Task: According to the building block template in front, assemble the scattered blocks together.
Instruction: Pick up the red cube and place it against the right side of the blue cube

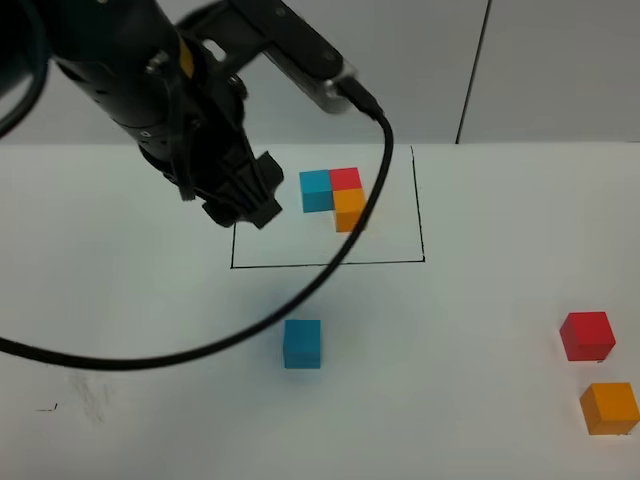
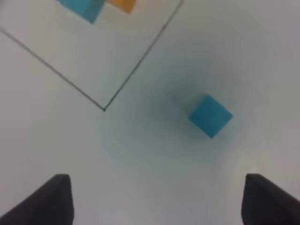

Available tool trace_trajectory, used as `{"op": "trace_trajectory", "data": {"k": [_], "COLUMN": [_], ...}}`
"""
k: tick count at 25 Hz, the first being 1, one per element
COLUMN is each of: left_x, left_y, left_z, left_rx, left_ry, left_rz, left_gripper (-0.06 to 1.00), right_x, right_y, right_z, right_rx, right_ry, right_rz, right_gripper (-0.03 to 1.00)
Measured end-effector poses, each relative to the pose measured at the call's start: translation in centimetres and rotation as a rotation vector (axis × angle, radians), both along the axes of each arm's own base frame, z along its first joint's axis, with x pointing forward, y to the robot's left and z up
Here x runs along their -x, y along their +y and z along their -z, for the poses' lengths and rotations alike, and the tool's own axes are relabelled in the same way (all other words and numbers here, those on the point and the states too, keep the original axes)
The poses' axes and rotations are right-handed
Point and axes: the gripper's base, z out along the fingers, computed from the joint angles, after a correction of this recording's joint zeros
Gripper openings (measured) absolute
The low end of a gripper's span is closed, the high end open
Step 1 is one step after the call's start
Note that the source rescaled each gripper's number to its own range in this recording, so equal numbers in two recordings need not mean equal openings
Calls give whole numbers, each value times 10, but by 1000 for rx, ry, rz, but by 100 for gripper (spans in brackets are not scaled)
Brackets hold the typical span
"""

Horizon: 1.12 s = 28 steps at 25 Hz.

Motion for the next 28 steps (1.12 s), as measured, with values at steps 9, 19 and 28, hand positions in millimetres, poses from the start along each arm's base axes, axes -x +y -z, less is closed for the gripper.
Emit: {"op": "trace_trajectory", "data": {"k": [9, 19, 28], "left_x": [18, 81, 148], "left_y": [46, 97, 163], "left_z": [-54, -116, -129], "left_rx": [152, 353, 361], "left_ry": [-261, -411, -595], "left_rz": [-506, -551, -601], "left_gripper": [84, 84, 84], "right_x": [0, 0, 0], "right_y": [0, 0, 0], "right_z": [0, 0, 0], "right_rx": [0, 0, 0], "right_ry": [0, 0, 0], "right_rz": [0, 0, 0], "right_gripper": [63, 63, 63]}}
